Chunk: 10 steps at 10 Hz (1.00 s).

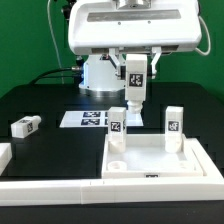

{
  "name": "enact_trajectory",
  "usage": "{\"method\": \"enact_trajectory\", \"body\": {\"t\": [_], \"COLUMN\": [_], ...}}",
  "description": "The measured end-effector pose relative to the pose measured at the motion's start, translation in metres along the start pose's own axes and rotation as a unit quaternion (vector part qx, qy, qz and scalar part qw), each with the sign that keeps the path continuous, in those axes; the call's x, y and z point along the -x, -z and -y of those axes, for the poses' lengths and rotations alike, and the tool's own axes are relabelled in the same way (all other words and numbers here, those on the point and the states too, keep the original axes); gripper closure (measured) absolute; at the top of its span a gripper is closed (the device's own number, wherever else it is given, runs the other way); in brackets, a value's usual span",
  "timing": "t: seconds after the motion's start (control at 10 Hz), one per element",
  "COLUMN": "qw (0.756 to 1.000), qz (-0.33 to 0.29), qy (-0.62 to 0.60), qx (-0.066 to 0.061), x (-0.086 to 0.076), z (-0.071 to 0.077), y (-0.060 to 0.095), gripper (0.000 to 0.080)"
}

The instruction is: Assemble square table

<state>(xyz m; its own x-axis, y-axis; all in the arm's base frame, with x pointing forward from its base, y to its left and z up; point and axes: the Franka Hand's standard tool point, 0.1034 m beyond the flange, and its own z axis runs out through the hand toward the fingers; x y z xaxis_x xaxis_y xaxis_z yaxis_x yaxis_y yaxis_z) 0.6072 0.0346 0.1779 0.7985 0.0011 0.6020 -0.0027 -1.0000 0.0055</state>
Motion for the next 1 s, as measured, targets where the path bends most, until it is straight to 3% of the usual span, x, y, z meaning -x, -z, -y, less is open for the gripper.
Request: {"method": "enact_trajectory", "body": {"t": [0.1,0.2,0.4,1.0], "qw": [0.999,1.000,0.999,1.000], "qz": [-0.048,0.004,0.001,-0.004], "qy": [-0.010,-0.023,-0.031,-0.018], "qx": [-0.002,-0.009,-0.022,-0.017], "x": [0.005,0.025,0.011,0.026], "z": [0.008,0.031,0.064,0.063], "y": [-0.005,-0.023,-0.031,-0.038], "gripper": [0.0511,0.0511,0.0511,0.0511]}}
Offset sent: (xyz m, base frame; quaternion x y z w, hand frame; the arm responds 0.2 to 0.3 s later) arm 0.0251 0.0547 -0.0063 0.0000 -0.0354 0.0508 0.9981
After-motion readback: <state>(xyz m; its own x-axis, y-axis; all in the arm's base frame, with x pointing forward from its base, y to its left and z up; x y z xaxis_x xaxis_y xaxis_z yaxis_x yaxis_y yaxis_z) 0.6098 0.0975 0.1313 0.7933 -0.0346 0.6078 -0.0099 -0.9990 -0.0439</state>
